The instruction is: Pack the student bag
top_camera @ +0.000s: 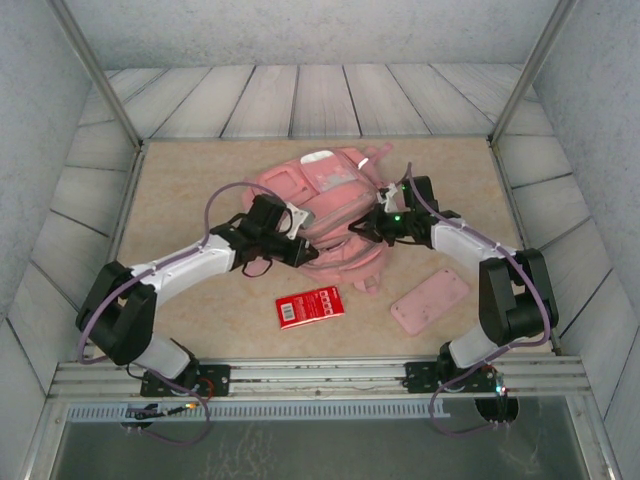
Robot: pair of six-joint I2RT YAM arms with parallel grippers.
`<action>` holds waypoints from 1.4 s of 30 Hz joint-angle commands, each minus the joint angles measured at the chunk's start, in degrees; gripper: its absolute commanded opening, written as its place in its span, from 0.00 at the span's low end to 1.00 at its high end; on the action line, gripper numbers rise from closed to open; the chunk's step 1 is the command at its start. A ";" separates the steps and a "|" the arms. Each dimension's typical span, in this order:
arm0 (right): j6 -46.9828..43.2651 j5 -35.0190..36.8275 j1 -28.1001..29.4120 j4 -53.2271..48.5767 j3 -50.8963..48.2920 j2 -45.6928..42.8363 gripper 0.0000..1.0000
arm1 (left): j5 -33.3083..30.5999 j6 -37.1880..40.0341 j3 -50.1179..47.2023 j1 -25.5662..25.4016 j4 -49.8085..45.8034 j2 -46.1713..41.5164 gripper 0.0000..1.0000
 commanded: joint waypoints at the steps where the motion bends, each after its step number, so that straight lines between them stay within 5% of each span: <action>1: -3.93 7.37 -8.33 2.19 3.75 -2.91 0.00 | -12.24 -2.10 -4.79 5.68 -22.32 0.69 0.00; 13: -6.28 5.63 -10.60 -0.69 4.07 -3.22 0.00 | -14.00 -1.10 -4.40 8.54 -24.02 0.49 0.00; 25: -5.96 1.64 -9.60 -0.08 2.21 -1.59 0.04 | -0.49 4.14 -1.97 7.08 -17.99 -1.70 0.00; 29: -5.40 0.88 -9.20 0.81 1.39 -1.27 0.04 | -0.16 4.85 1.70 4.26 -14.65 -3.22 0.32; 32: -5.27 0.48 -9.10 1.16 1.59 -1.06 0.04 | 0.26 5.04 3.06 2.91 -8.98 -4.24 0.46; 37: -5.13 -0.53 -8.95 1.77 1.83 -1.02 0.04 | 4.21 5.74 5.64 1.79 0.61 -0.51 0.48; 42: -5.29 -2.13 -8.92 2.72 1.39 -1.33 0.04 | 9.85 8.73 12.15 0.71 0.01 8.05 0.46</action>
